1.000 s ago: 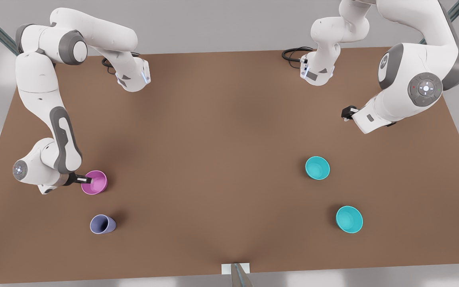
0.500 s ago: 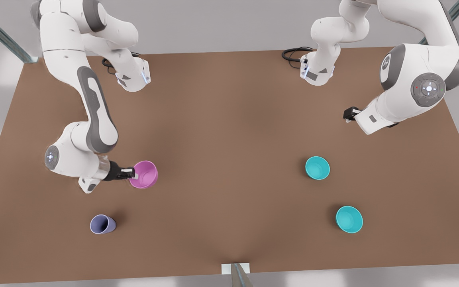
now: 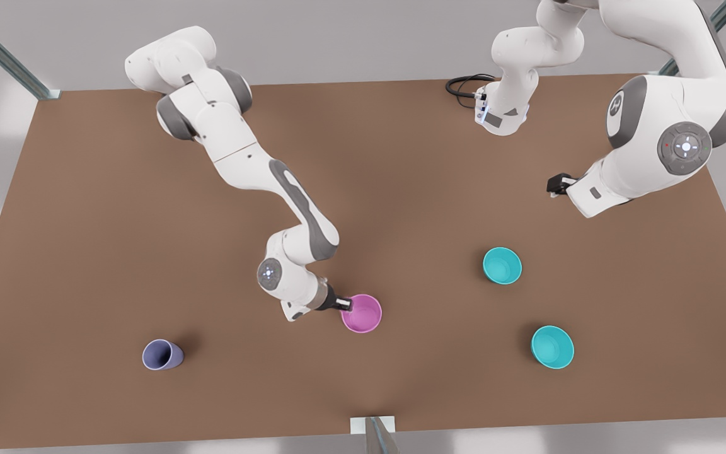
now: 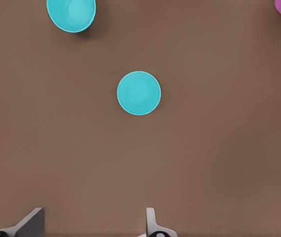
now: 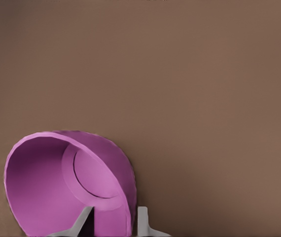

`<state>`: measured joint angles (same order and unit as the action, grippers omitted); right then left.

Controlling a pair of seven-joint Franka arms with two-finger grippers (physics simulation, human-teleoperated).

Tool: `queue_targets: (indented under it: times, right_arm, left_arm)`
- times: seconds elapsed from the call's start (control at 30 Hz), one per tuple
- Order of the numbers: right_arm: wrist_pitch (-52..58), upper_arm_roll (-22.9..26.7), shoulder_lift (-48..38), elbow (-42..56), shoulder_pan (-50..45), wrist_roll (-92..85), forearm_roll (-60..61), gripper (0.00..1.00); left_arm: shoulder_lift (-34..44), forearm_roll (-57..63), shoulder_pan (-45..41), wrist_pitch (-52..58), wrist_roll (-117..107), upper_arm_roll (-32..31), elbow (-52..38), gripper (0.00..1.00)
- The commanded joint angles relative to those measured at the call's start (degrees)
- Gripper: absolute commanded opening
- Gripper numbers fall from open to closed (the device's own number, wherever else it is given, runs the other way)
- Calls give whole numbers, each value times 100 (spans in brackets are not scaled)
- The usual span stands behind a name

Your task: Stack the blue bowl on the pink bowl

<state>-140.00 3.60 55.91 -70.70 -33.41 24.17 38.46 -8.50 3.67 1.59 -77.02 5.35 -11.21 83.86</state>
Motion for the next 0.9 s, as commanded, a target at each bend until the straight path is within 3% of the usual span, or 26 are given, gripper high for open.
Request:
queue_targets:
  times: [0.0, 0.1, 0.23, 0.33, 0.4, 0.47, 0.53, 0.67, 0.87]
  right_arm:
    - [-432, 0, 8, 4, -8, 3041, 21, 100]
    - [119, 61, -457, 30, 158, 3085, -14, 100]
    - [3916, 70, -1714, 584, 1767, 2638, -487, 100]
    - [6344, 132, -2295, 715, 3446, -1939, -3027, 100]
    - [6485, 272, -3252, 567, 3974, -3480, -3943, 100]
    - [6424, 246, -4799, -435, 4167, -3445, -3960, 100]
    - [6328, 246, -5740, -1402, 4035, -3436, -3943, 100]
    - [6090, 255, -5758, -1710, 3965, -3428, -3943, 100]
    - [6090, 272, -5714, -1701, 3965, -3436, -3952, 100]
  left_arm:
    - [-3, 2, -1, -24, 10, -4, -1, 100]
    - [-11, 2, -1, -24, 10, -4, -1, 100]
    - [-362, -270, 8, -24, -52, -4, -150, 100]
    - [-1382, -262, 421, -559, -263, 5, -406, 100]
    - [-1936, -279, 667, -1430, -289, 5, -406, 100]
    - [-2402, -314, 843, -1939, -263, -4, -292, 100]
    - [-2464, -665, 746, -2880, -263, -4, 508, 100]
    - [-2402, -930, 667, -3944, 238, -13, 1572, 100]
    - [-2639, -930, 667, -4427, 309, -13, 1818, 100]
